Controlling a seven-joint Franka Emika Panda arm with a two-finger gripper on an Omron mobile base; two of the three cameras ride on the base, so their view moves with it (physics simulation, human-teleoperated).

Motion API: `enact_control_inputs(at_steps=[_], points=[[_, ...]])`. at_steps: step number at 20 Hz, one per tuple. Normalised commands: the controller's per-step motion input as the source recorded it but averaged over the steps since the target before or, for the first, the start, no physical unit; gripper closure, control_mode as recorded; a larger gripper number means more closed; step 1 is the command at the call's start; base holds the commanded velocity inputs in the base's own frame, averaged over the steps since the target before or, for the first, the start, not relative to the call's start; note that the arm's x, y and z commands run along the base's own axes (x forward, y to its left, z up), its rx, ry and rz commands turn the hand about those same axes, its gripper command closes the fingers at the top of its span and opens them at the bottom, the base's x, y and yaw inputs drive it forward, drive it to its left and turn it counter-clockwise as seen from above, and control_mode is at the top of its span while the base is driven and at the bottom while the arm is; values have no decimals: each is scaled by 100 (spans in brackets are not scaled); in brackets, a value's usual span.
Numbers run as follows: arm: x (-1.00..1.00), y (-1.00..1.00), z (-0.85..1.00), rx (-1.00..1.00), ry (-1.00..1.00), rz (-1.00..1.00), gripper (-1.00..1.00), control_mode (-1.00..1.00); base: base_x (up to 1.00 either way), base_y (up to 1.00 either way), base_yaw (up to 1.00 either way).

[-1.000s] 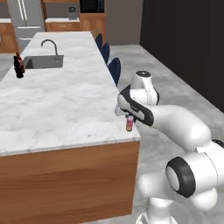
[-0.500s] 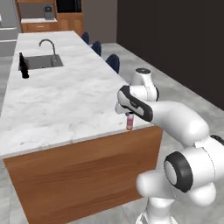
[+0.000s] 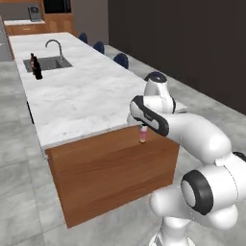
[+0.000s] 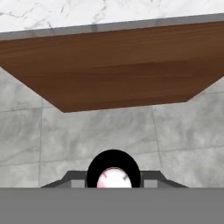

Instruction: Place the large bottle from the dining counter next to the other large bottle outside the sink, and place the small bottle from the dining counter next to the other small bottle inside the sink.

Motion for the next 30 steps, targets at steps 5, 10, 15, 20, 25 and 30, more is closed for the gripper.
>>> enact_control_inputs(at_steps=[5, 10, 15, 20, 25, 30], points=[[0, 0, 0, 0, 0, 0, 100, 100, -16, 100, -34], [0, 0, 0, 0, 0, 0, 100, 100, 0, 100, -35], [0, 0, 0, 0, 0, 0, 100, 100, 0, 100, -35], [0, 0, 0, 0, 0, 0, 100, 100, 18, 100, -37], [0, 0, 0, 0, 0, 0, 100, 100, 60, 100, -42], [0, 0, 0, 0, 0, 0, 100, 100, 53, 100, -47]])
